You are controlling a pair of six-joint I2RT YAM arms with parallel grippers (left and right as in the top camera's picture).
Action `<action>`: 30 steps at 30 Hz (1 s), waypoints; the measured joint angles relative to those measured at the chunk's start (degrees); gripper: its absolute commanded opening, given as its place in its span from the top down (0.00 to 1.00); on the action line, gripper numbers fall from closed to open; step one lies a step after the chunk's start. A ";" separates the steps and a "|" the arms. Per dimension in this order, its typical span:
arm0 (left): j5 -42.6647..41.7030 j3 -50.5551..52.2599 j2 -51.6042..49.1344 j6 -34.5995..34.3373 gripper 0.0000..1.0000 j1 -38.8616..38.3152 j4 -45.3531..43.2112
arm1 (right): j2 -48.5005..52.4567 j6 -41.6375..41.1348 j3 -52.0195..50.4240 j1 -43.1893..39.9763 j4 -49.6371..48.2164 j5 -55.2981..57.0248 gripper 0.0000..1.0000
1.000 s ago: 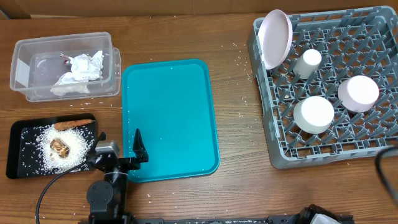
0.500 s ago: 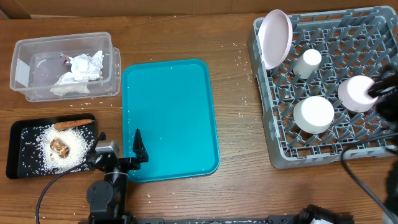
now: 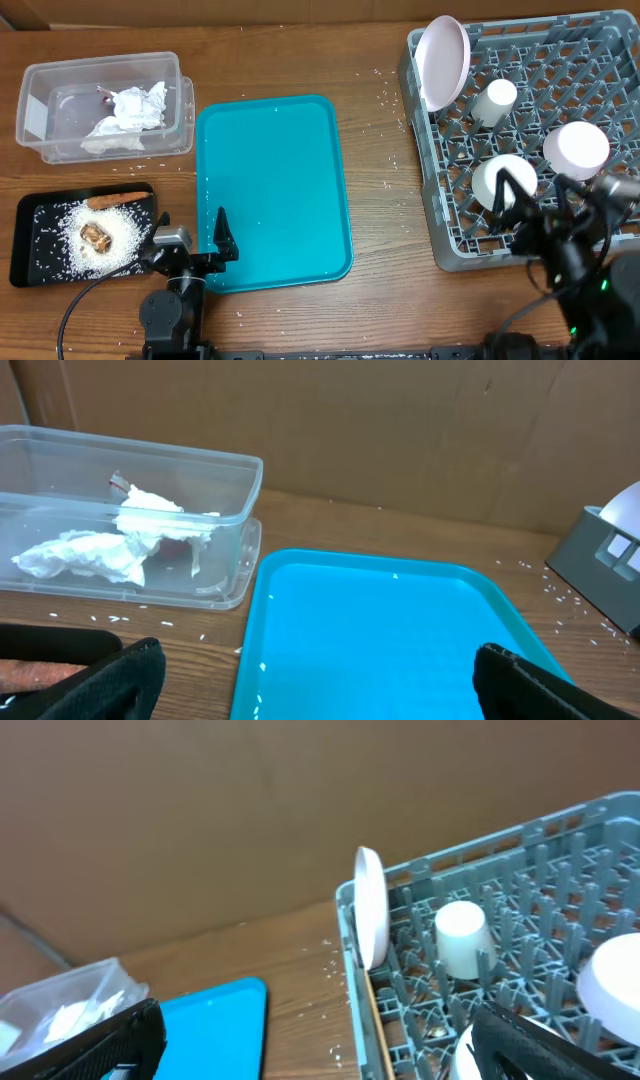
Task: Sort waste into correct bins and load items into the dishwasher
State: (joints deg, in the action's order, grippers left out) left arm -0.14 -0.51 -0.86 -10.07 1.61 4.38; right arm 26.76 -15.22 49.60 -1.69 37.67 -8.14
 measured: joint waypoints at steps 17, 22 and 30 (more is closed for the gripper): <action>0.00 0.00 0.00 0.02 0.00 0.00 -0.02 | -16.94 6.27 -31.28 3.30 -28.74 4.63 0.00; 0.00 0.00 0.00 0.02 0.00 0.00 0.00 | -22.71 6.29 -40.33 3.28 -34.91 7.67 0.00; 0.00 0.00 0.00 0.02 0.00 0.00 0.00 | -25.92 6.23 -46.42 3.28 -39.01 9.70 0.00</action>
State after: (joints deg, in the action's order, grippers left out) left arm -0.14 -0.51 -0.86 -10.04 1.61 4.38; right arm 0.84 -8.99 3.18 1.58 -1.34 1.56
